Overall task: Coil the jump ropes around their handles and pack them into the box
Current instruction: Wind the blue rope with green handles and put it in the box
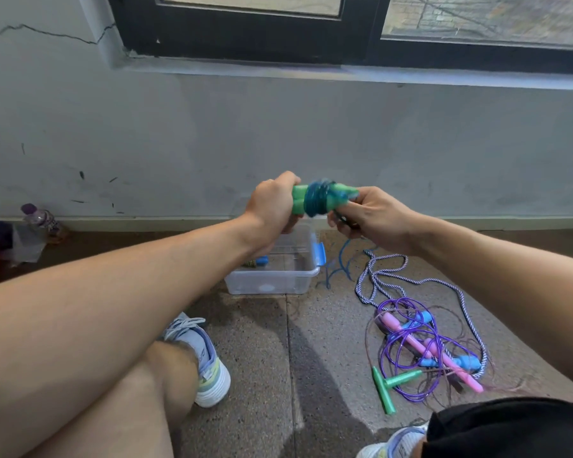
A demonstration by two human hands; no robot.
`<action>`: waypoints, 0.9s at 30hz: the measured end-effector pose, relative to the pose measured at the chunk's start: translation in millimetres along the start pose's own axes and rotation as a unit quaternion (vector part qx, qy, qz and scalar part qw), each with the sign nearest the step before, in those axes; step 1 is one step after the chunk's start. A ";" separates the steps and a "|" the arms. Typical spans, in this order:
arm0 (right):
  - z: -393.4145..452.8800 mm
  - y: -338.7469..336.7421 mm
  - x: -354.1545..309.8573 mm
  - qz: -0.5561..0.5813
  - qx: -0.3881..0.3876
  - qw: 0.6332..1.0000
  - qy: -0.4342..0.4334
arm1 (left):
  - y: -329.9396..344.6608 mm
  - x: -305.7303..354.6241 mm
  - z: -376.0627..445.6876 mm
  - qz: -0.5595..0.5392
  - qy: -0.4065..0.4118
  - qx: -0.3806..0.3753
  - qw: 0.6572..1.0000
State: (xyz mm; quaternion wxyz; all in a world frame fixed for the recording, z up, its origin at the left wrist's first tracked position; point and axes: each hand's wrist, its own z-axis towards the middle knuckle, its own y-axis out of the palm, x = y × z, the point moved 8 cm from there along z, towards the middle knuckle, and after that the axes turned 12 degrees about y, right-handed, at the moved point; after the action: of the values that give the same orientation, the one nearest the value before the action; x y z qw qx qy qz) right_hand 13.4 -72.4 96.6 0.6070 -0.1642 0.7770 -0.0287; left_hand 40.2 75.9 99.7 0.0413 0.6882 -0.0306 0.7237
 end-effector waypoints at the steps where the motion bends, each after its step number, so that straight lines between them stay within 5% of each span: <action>1: 1.1 3.9 2.1 0.002 0.001 1.000 0.004 | -1.3 -0.8 1.7 -0.021 -0.010 0.030 0.999; 7: -6.1 66.5 13.9 -0.197 -0.036 0.979 0.040 | -33.4 5.1 14.9 0.207 0.025 0.169 0.963; 14: -21.9 66.3 -27.6 -0.257 0.029 0.966 0.013 | -40.1 25.8 19.1 0.449 0.212 0.087 0.864; 20: -28.8 43.3 -46.7 -0.411 0.072 0.908 -0.014 | -24.2 37.0 9.4 0.559 0.324 0.014 0.764; 24: -27.8 21.7 -55.3 -0.449 0.098 0.887 -0.038 | -12.2 29.0 8.8 0.550 0.321 -0.074 0.767; 27: -20.0 3.5 -42.6 -0.353 0.054 0.934 -0.020 | 1.9 24.8 3.1 0.480 0.321 -0.180 0.796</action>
State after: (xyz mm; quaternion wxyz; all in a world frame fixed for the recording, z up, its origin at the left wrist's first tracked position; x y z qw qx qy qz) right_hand 2.5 -59.8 140.7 0.5813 -0.3952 0.6541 -0.2794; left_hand 41.9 74.1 124.7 -0.1813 0.2932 -0.4719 0.8115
